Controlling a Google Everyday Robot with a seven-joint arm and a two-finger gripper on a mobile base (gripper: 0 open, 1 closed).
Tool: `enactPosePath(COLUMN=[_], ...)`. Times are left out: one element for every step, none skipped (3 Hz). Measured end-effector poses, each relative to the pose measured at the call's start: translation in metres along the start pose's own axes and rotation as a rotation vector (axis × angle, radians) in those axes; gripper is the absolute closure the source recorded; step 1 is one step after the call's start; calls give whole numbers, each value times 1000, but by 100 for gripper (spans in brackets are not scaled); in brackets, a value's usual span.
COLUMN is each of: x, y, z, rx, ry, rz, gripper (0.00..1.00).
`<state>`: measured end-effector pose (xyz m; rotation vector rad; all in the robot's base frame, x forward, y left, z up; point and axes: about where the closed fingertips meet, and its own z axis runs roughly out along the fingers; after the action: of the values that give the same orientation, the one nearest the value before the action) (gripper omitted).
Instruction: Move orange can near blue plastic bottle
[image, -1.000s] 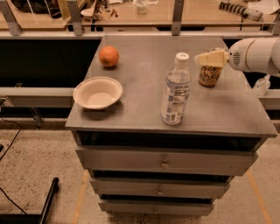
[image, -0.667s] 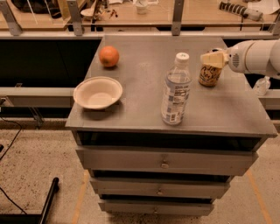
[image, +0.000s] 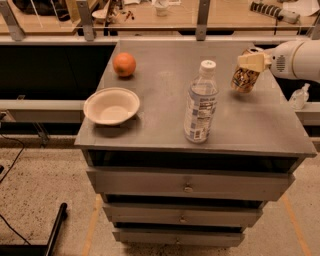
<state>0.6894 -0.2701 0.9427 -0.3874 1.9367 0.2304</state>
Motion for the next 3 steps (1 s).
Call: enactPosePath(x=[-27,-32,-33], y=[13,48,46], z=[-34,-69,-63], rx=[-71,-203,-193], ry=[-24,-56,-53], rz=[-72,-162,-165], gripper=[100,100,100])
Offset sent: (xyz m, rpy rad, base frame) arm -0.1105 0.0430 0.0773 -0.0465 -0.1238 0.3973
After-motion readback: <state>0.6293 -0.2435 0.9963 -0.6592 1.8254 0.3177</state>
